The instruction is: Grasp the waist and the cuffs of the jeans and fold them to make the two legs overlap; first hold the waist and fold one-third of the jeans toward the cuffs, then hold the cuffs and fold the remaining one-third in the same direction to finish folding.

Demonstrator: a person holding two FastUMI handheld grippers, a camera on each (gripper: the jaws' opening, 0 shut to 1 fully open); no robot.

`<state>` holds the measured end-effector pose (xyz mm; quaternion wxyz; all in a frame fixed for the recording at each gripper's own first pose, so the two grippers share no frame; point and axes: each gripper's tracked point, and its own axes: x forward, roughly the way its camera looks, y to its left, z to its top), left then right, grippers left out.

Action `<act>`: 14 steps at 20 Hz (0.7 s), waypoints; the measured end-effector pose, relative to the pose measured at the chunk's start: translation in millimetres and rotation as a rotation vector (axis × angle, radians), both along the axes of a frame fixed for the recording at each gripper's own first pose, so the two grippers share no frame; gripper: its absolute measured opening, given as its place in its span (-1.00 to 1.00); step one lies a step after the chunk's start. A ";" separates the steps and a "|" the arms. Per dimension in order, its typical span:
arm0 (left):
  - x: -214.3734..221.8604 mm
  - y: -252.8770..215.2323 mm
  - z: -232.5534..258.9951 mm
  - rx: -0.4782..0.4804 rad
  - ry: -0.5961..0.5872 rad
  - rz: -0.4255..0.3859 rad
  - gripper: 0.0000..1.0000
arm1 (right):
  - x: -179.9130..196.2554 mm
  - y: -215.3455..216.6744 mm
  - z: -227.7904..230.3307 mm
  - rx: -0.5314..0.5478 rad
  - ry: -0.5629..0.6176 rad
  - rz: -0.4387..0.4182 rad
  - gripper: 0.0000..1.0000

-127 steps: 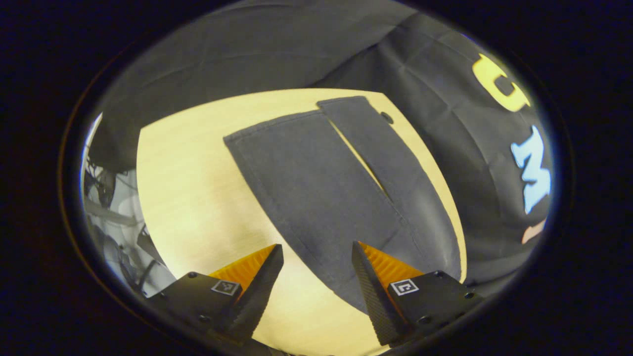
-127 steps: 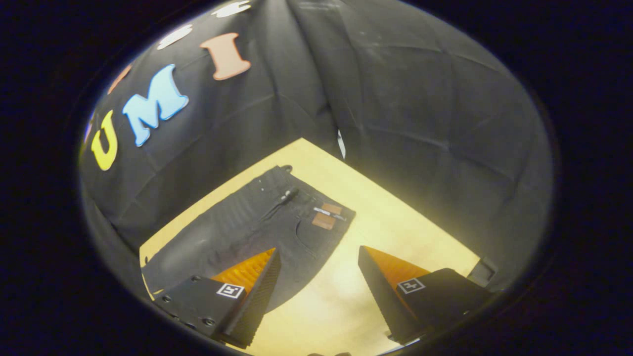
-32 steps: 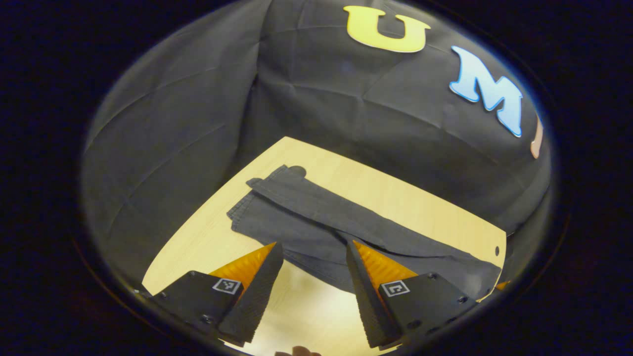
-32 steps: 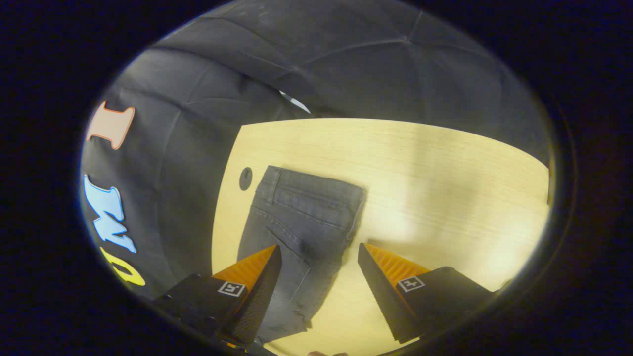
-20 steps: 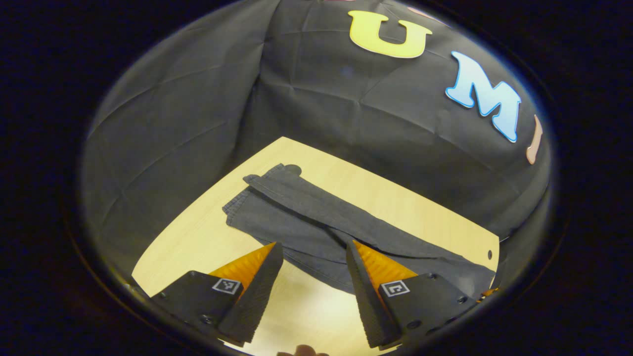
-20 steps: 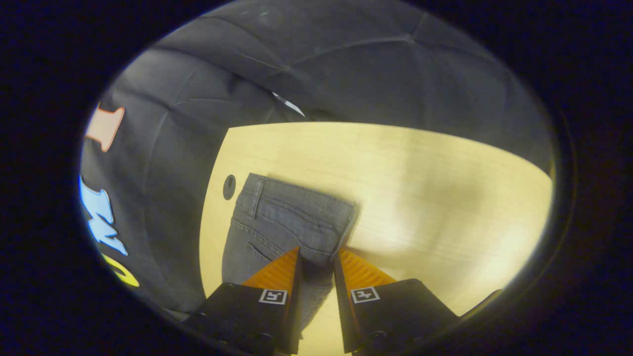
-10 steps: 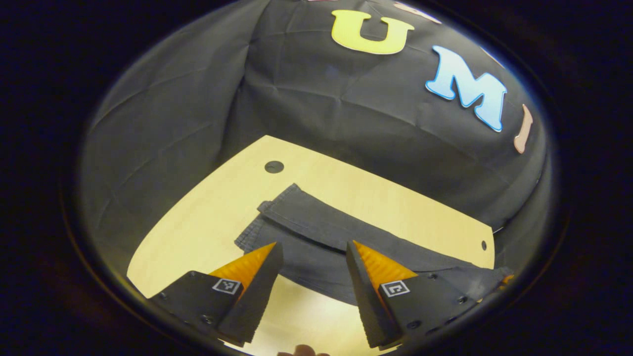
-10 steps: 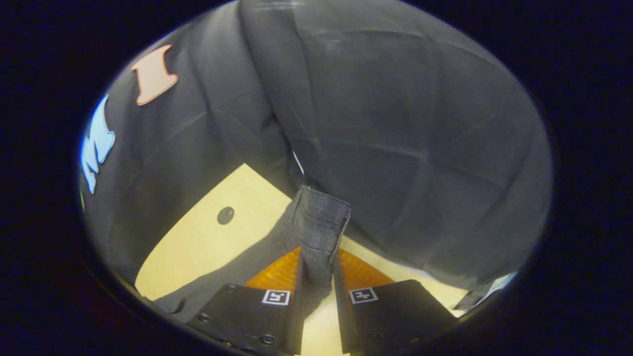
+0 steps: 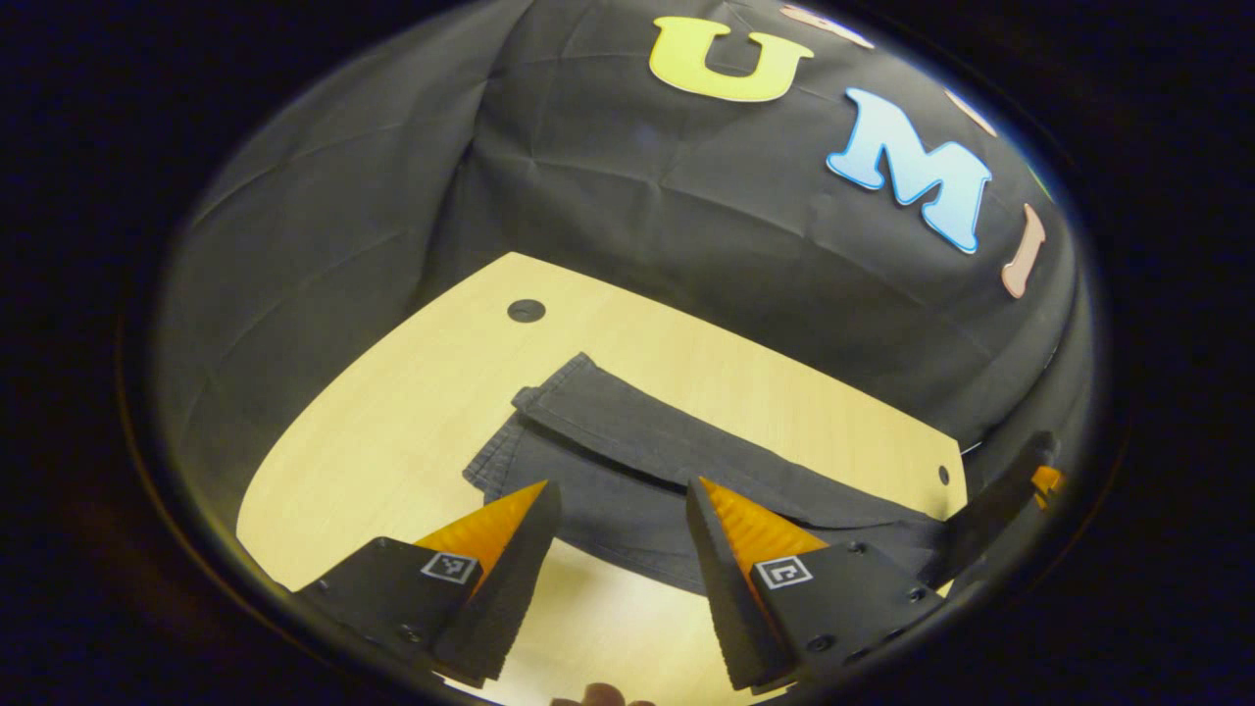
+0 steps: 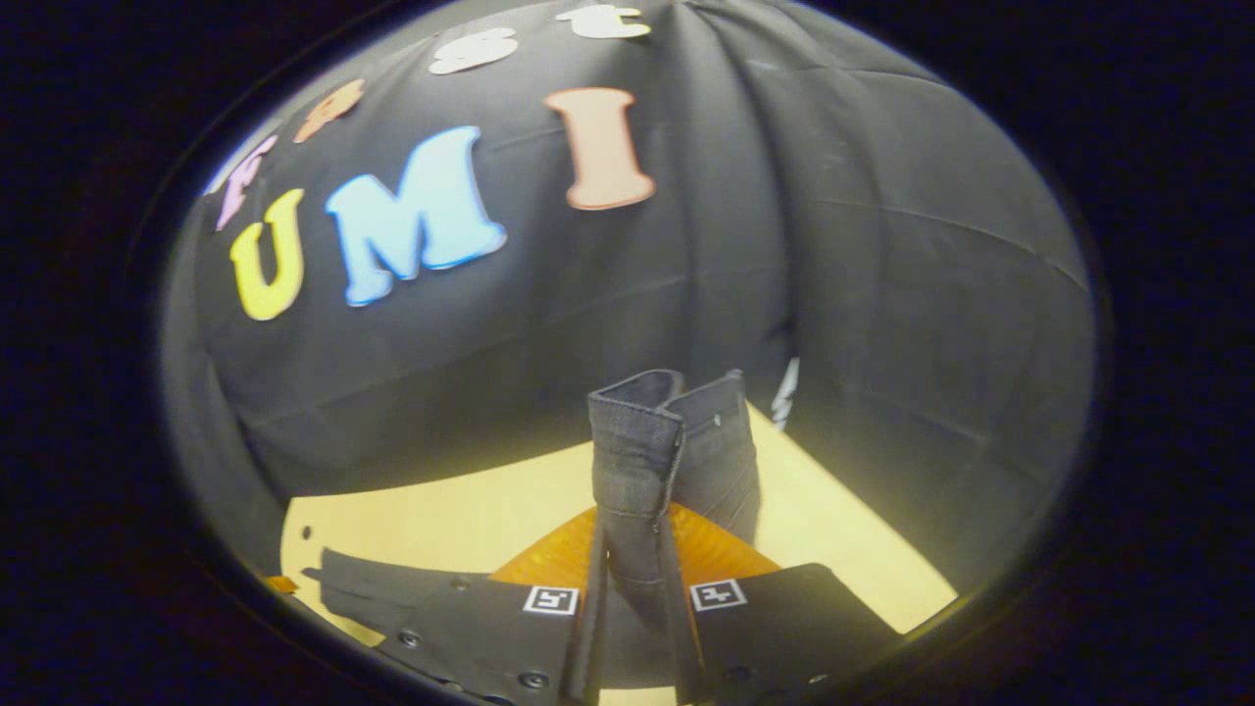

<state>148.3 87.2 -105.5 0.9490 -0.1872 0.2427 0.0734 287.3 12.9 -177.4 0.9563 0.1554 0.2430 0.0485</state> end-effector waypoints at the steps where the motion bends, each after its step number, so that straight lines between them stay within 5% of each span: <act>1: -3.6 4.0 -0.2 -0.010 -0.002 0.007 0.75 | -14.8 22.1 10.9 0.026 0.000 0.048 -0.48; 4: -15.7 15.8 -5.4 -0.051 -0.005 0.035 0.74 | -66.5 94.6 -0.2 0.078 0.054 0.188 -0.48; 7: -22.4 28.0 -14.1 -0.085 0.001 0.063 0.74 | -106.6 154.2 -53.3 0.103 0.254 0.400 -0.51; 10: -23.3 38.0 -19.9 -0.106 0.007 0.075 0.74 | -117.3 170.8 -71.8 0.037 0.260 0.423 0.89; 14: -13.6 50.0 -35.4 -0.147 0.017 0.103 0.75 | -113.7 157.7 -63.0 0.012 0.240 0.389 0.92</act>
